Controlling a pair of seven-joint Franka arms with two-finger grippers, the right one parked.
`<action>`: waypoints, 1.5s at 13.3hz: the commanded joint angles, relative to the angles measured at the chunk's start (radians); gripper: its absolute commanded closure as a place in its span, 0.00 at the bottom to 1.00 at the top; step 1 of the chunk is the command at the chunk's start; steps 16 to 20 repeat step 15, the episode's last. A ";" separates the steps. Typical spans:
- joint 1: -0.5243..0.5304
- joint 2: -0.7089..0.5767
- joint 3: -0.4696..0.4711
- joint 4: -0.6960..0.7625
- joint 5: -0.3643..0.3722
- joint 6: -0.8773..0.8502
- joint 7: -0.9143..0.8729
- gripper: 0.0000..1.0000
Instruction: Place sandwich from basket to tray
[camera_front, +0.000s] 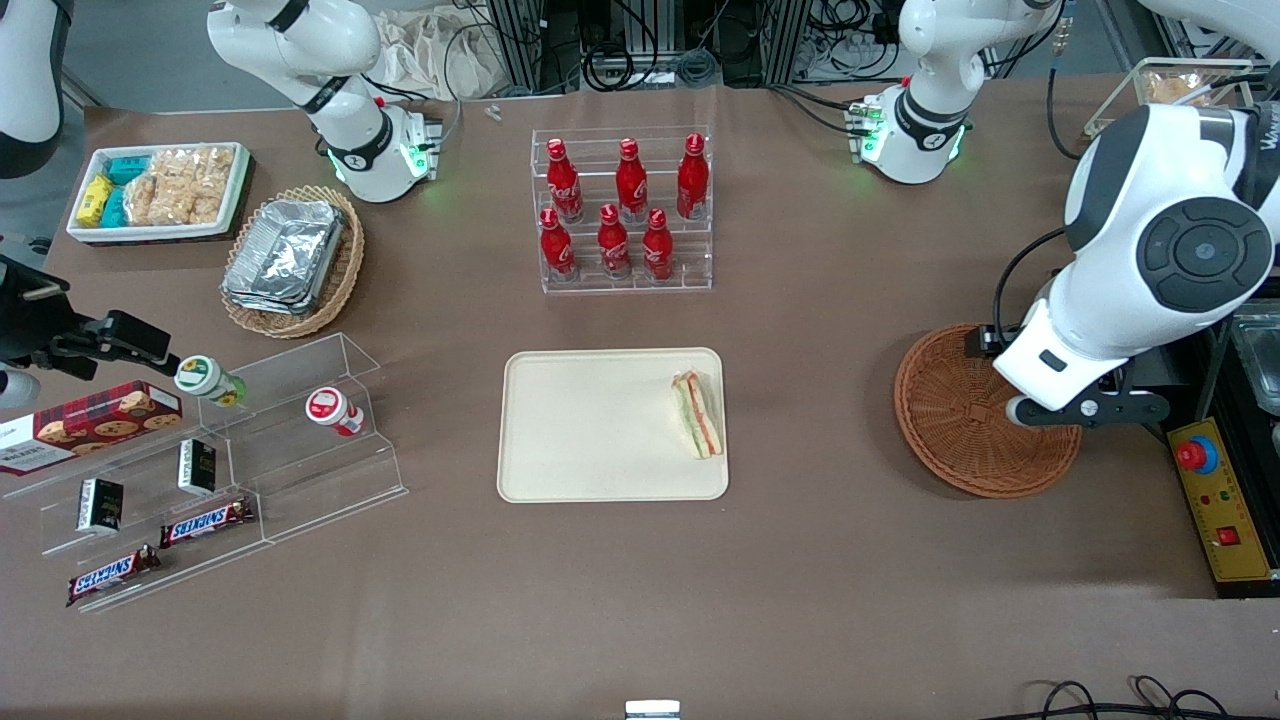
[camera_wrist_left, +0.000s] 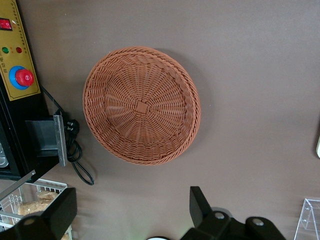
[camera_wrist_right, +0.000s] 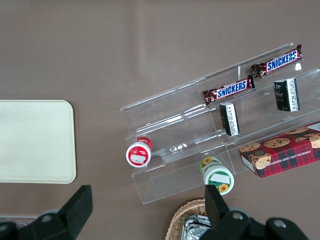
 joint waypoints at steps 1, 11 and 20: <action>0.039 -0.013 -0.005 0.006 -0.021 -0.023 -0.035 0.00; -0.253 -0.113 0.493 0.004 -0.214 -0.011 0.138 0.00; -0.298 -0.116 0.552 0.003 -0.241 0.003 0.145 0.00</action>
